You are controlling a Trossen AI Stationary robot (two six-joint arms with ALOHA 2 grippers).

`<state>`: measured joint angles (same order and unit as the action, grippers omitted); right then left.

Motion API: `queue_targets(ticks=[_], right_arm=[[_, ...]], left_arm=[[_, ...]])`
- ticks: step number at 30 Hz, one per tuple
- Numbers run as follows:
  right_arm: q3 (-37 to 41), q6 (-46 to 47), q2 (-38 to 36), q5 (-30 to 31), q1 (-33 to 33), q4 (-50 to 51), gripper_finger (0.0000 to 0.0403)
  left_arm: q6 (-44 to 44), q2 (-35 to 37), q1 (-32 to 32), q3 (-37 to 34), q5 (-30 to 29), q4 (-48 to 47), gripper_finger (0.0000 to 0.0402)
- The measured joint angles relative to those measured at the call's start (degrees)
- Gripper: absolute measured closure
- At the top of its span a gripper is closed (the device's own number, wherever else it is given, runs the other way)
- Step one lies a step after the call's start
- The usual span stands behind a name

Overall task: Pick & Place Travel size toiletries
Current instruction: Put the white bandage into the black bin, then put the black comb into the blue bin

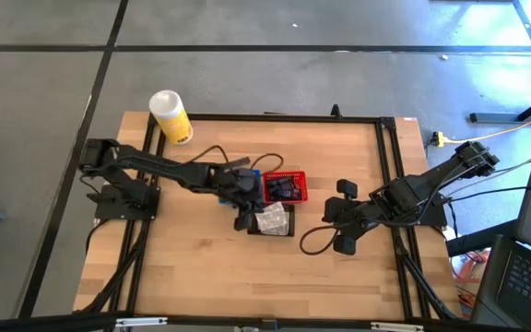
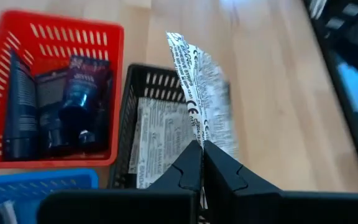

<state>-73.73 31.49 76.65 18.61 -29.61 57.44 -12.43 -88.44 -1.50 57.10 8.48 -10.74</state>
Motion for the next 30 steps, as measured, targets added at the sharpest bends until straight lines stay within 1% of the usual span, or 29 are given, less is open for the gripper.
queue_targets(ticks=[8, 15, 18, 21, 25, 28, 30], right_arm=[[0.0, 0.7, 0.0, 0.0, 0.0, 0.0, 0.04], [0.0, 0.6, 0.0, 0.0, 0.0, 0.0, 0.0399], [0.0, 0.6, 0.0, 0.0, 0.0, 0.1, 0.0401], [0.0, 0.6, 0.0, 0.0, 0.0, 0.0, 0.0394], [0.0, 0.0, 0.0, 0.0, 0.0, 0.1, 0.0386], [0.0, -0.4, 0.0, 0.0, 0.0, 0.2, 0.0391], [0.0, -0.5, 0.0, 0.0, 0.0, 0.3, 0.0398]], left_arm=[[5.2, -7.4, 0.6, 0.0, -1.5, 1.1, 0.0399], [9.9, -11.6, 0.2, 0.1, -0.4, 1.9, 0.0399], [10.3, -12.4, -0.3, 0.0, -0.5, 2.8, 0.0395], [11.2, -12.3, -0.4, 0.1, -0.9, 3.4, 0.0377], [11.7, -11.2, -0.2, 0.6, -0.9, 3.4, 0.0331], [12.2, -10.7, 0.0, 2.3, -0.9, 1.4, 0.0299], [12.4, -10.4, 0.2, 4.1, -0.9, -1.1, 0.0285]])
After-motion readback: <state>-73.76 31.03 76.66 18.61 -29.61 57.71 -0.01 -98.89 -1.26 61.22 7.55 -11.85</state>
